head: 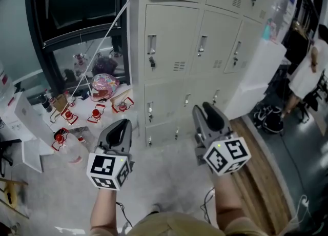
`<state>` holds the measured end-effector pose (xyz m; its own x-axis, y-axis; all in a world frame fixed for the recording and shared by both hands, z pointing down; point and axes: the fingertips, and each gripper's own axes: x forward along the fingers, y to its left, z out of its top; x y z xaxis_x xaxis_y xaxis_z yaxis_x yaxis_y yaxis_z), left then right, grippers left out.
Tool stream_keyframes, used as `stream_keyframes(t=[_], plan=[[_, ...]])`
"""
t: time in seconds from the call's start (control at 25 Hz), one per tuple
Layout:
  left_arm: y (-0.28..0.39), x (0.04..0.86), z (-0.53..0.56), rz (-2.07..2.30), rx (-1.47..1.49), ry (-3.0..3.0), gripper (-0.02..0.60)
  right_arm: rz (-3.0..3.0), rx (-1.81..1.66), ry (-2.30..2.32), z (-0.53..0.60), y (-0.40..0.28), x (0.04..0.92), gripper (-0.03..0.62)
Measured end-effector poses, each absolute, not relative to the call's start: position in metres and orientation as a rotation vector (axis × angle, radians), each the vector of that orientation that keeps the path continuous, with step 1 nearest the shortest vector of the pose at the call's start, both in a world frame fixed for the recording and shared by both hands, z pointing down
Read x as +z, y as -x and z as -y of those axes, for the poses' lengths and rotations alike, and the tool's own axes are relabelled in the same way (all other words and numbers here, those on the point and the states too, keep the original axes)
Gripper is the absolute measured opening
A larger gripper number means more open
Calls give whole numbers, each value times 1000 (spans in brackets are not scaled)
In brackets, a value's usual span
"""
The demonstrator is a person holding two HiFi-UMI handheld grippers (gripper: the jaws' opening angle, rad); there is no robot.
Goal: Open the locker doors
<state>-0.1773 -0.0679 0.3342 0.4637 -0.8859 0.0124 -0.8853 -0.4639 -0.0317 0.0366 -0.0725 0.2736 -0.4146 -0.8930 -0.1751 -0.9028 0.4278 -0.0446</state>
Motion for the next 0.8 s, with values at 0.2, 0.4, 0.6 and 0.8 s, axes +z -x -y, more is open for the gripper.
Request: stream_keyframes(t=[0.2,0.4,0.6,0.8], plan=[[198,330,95,-1607,-20,2686,5,-2493,117,1575,107,-21,254,106],[197,326,121,-1607,-8,2689,5,-2544,184,1537,142,-10,242,106],[190,302,152,-1634,9,2616,5,-2563,292,1461,178,-8,219,106],[183,267,183,-1670,53,2525,5,-2565,359,1370,220,-16,189,106]])
